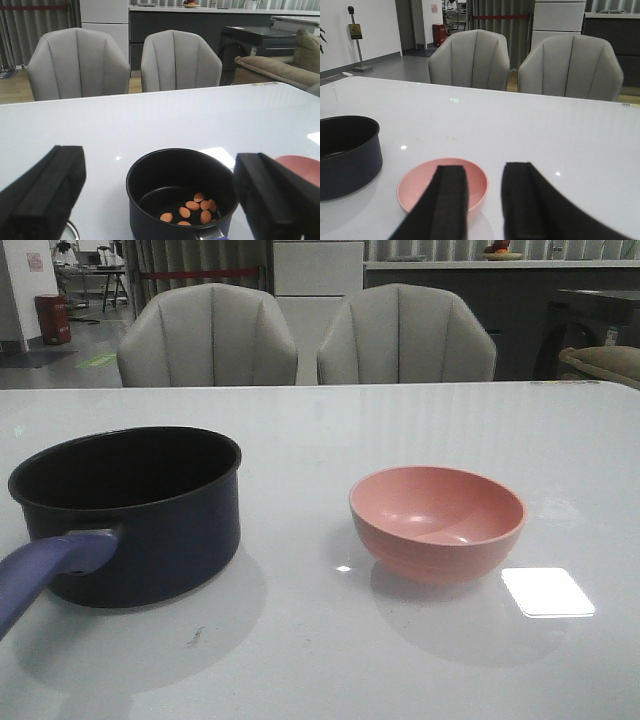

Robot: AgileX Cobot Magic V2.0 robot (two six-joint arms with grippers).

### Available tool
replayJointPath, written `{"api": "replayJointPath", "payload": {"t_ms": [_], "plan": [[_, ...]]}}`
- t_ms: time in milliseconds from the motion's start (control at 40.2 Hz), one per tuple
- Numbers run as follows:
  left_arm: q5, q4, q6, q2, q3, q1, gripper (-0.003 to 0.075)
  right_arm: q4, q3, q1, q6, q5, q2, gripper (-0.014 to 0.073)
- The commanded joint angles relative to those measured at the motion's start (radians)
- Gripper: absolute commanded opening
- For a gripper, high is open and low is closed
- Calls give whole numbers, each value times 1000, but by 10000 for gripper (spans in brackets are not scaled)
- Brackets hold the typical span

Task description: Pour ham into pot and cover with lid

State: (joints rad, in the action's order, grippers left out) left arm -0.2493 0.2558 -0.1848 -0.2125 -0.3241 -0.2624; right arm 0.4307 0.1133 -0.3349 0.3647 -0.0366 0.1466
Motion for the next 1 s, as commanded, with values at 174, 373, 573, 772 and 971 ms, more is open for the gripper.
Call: {"api": "replayJointPath", "payload": {"t_ms": [174,373,573,772,971], "plan": [[86,4,5,-7,-26,-7,637,6,28,1,12,85,8,150],[84,0,5,-7,-32,-7,639,6,28,1,12,85,8,150],[-36,-1,58,-90,-118,45,643,6,28,1,12,85,8,150],[-182,-3,71,-315,-246,204,670,6,28,1,12,85,8,150],[-270,21,74,-555,-363,397,670,6,28,1,12,85,8,150]]}}
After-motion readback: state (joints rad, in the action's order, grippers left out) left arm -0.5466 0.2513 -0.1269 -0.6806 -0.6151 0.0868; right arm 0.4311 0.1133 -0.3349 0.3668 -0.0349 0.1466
